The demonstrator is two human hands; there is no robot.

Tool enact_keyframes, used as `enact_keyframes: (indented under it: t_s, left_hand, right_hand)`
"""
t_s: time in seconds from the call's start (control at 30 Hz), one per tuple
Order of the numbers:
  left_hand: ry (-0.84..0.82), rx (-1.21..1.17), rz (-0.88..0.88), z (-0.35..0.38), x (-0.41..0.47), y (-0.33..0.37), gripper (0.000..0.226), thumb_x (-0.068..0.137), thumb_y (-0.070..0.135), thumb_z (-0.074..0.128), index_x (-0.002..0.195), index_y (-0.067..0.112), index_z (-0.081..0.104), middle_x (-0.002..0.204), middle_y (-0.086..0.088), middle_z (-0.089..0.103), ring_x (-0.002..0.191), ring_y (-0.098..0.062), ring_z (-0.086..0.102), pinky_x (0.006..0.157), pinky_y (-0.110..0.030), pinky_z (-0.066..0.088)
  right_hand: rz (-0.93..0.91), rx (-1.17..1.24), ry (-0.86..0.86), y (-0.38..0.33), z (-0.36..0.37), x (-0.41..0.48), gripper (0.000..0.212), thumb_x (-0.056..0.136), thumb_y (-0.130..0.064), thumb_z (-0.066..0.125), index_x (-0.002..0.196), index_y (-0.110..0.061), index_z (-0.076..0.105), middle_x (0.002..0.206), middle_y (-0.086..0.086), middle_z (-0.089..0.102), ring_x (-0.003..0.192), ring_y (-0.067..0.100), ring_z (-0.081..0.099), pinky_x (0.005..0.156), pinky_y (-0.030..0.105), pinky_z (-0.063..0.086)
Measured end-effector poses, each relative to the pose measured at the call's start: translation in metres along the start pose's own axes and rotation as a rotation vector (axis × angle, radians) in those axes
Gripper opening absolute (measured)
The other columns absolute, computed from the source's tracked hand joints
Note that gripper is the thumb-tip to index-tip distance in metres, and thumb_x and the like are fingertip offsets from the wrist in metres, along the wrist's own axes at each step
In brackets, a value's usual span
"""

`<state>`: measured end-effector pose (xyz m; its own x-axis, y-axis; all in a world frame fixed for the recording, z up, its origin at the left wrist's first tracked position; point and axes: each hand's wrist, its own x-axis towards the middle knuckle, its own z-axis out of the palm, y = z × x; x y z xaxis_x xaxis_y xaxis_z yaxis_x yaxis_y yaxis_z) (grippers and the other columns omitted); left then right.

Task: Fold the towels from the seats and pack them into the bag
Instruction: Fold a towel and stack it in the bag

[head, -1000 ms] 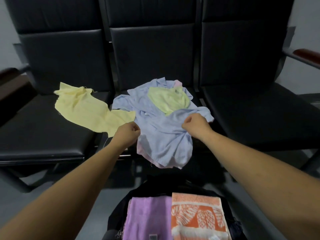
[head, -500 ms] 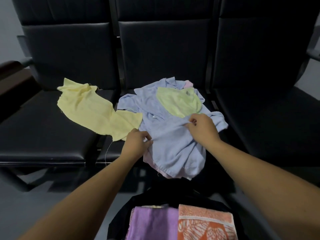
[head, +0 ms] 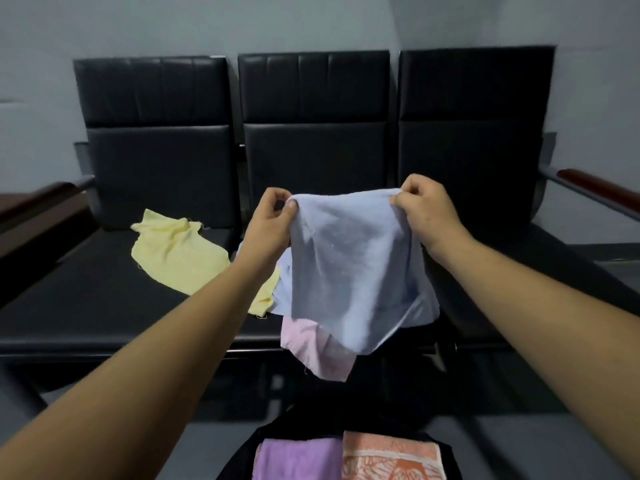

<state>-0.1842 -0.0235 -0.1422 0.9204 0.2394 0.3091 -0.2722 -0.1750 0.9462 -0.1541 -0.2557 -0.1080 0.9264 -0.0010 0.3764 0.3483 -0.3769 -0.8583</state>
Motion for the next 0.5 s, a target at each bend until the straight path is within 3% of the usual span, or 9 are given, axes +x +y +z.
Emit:
enact_keyframes:
  t_s: [0.1, 0.23, 0.37, 0.43, 0.5]
  left_hand:
    - [0.001, -0.008, 0.048, -0.001, -0.008, 0.046, 0.011, 0.104, 0.029, 0.052, 0.103, 0.02, 0.058, 0.092, -0.001, 0.06, 0.083, -0.017, 0.054, 0.068, -0.034, 0.047]
    - [-0.016, -0.077, 0.098, 0.0, -0.02, 0.105, 0.013, 0.103, 0.029, 0.056, 0.108, 0.02, 0.063, 0.086, 0.004, 0.069, 0.082, -0.014, 0.063, 0.074, -0.033, 0.054]
    - [-0.06, -0.057, 0.152, -0.003, -0.03, 0.158, 0.019, 0.1, 0.034, 0.06, 0.108, 0.017, 0.064, 0.089, 0.002, 0.07, 0.084, -0.012, 0.067, 0.076, -0.031, 0.056]
    - [-0.102, -0.001, 0.172, -0.007, -0.036, 0.18, 0.017, 0.099, 0.033, 0.062, 0.098, 0.016, 0.065, 0.081, 0.003, 0.068, 0.076, -0.011, 0.064, 0.07, -0.031, 0.053]
    - [-0.173, 0.025, 0.22, -0.009, -0.046, 0.2, 0.014, 0.098, 0.026, 0.065, 0.089, 0.015, 0.064, 0.074, 0.003, 0.065, 0.07, -0.01, 0.059, 0.067, -0.028, 0.05]
  right_hand:
    - [-0.013, 0.013, -0.074, -0.027, -0.024, -0.012, 0.019, 0.084, -0.005, 0.06, 0.07, -0.011, 0.049, 0.064, 0.001, 0.041, 0.065, 0.015, 0.04, 0.061, 0.03, 0.034]
    - [-0.019, 0.28, -0.162, -0.081, -0.051, -0.026, 0.029, 0.078, -0.011, 0.066, 0.06, -0.017, 0.045, 0.057, -0.001, 0.039, 0.056, 0.012, 0.038, 0.052, 0.026, 0.031]
    - [-0.024, 0.478, -0.229, -0.131, -0.074, -0.034, 0.035, 0.088, -0.004, 0.059, 0.06, -0.017, 0.042, 0.057, 0.001, 0.038, 0.054, 0.013, 0.039, 0.05, 0.025, 0.032]
    - [-0.036, 0.427, -0.293, -0.144, -0.082, -0.041, 0.032, 0.088, -0.006, 0.063, 0.062, -0.016, 0.047, 0.06, 0.003, 0.044, 0.059, 0.017, 0.044, 0.056, 0.03, 0.037]
    - [-0.022, 0.335, -0.361, -0.147, -0.086, -0.048, 0.014, 0.086, -0.014, 0.073, 0.077, -0.01, 0.062, 0.076, 0.011, 0.062, 0.076, 0.028, 0.059, 0.071, 0.045, 0.051]
